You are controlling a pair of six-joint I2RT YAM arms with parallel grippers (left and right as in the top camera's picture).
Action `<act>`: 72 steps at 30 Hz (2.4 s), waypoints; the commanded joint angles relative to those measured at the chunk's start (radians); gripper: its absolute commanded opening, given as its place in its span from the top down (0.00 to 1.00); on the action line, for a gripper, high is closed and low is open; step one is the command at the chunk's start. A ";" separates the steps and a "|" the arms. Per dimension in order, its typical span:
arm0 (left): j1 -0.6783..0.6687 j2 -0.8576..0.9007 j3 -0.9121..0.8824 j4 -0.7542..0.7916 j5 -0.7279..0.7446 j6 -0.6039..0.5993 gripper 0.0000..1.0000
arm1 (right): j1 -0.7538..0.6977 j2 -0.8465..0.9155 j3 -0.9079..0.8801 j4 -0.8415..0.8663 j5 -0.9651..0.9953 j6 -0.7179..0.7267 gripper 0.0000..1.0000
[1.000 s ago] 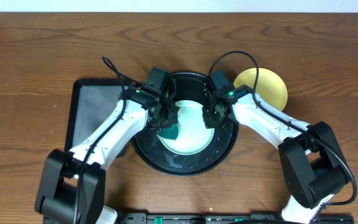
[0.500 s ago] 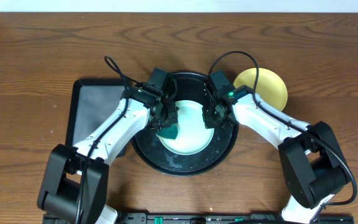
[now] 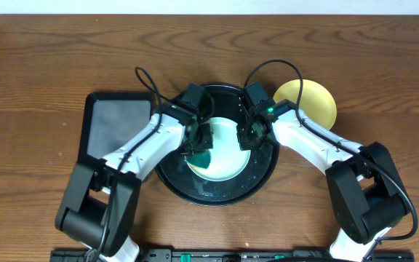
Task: Clean dirty plates on tray and stack at the side
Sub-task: 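Keep scrubbing the mint plate surface with the green sponge in the left gripper, then move the green sponge back to the basin with the left gripper, then lift the mint plate off the tray with the right gripper, tilting it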
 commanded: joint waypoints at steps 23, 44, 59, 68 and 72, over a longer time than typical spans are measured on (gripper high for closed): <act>-0.047 -0.403 0.013 0.008 -0.226 0.018 0.92 | 0.006 -0.014 -0.008 0.010 0.002 -0.010 0.65; 0.344 -0.573 0.013 -0.346 -0.376 0.164 0.92 | 0.007 -0.014 -0.089 0.126 0.014 -0.009 0.94; 0.343 -0.586 0.013 -0.399 -0.358 0.175 0.93 | -0.008 -0.031 -0.071 0.154 0.014 -0.013 0.99; 0.341 -0.718 0.013 -0.460 -0.308 0.179 0.92 | -0.006 -0.175 -0.028 0.157 0.014 -0.013 0.99; 0.341 -0.802 0.013 -0.492 -0.308 0.179 0.92 | -0.006 -0.228 -0.028 0.175 0.016 -0.011 0.99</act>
